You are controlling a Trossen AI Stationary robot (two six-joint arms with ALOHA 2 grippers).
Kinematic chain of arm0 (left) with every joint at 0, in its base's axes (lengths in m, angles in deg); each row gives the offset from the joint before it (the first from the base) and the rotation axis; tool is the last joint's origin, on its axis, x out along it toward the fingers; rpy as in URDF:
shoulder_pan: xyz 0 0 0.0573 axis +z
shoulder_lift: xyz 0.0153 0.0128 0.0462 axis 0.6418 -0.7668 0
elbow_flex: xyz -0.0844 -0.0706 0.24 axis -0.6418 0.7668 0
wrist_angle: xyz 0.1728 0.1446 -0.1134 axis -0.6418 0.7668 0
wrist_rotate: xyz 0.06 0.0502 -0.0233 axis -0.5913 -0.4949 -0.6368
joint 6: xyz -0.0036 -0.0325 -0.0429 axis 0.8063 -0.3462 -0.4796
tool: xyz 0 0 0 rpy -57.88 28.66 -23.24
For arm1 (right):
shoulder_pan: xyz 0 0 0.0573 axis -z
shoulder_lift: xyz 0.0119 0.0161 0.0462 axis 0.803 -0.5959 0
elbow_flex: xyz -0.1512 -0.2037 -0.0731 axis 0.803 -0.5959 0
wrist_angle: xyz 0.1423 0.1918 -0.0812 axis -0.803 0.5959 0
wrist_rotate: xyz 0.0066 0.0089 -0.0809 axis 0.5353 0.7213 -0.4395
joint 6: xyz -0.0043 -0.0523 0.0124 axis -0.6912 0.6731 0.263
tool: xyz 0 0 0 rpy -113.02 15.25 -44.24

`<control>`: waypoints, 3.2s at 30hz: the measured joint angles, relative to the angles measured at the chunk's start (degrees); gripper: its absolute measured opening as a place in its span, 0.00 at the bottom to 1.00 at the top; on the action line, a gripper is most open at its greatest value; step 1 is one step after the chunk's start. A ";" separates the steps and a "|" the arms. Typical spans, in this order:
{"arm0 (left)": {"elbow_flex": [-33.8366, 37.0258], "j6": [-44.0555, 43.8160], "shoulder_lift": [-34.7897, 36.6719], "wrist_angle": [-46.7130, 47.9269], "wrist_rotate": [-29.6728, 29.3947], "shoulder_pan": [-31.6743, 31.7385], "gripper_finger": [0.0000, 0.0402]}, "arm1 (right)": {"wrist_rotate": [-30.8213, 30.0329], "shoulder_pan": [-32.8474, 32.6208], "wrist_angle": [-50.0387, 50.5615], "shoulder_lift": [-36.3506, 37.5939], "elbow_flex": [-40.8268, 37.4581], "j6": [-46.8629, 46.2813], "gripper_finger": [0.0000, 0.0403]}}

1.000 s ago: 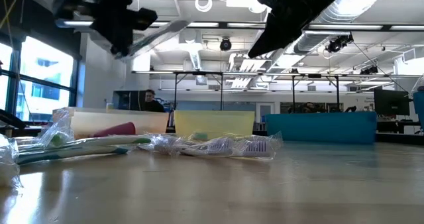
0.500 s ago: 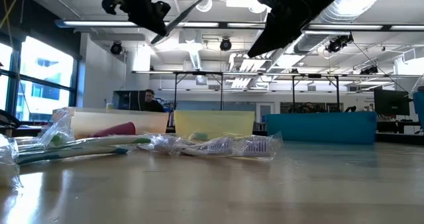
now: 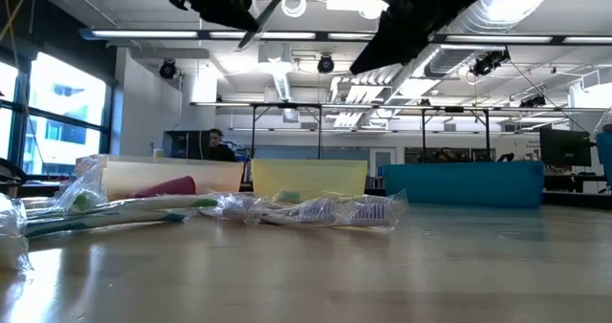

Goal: Pick & Place Toothbrushes
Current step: Put the green toothbrush into the yellow bin

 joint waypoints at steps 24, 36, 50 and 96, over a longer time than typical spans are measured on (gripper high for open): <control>0.00 -7.22 -0.02 -11.32 7.68 -0.02 0.03 | -3.33 0.15 -32.49 0.01 0.00 14.78 0.01; 4.36 -9.13 -0.61 -11.51 8.09 -0.02 0.03 | -6.42 0.15 -32.04 0.01 0.00 14.46 0.03; 4.85 -10.11 -0.59 -15.39 7.88 -0.02 0.03 | 0.23 1.44 -39.38 -3.95 0.00 12.24 0.52; 4.90 -10.40 -5.11 -19.04 9.60 -0.04 0.03 | 3.78 3.91 -49.29 -7.33 0.00 13.11 0.05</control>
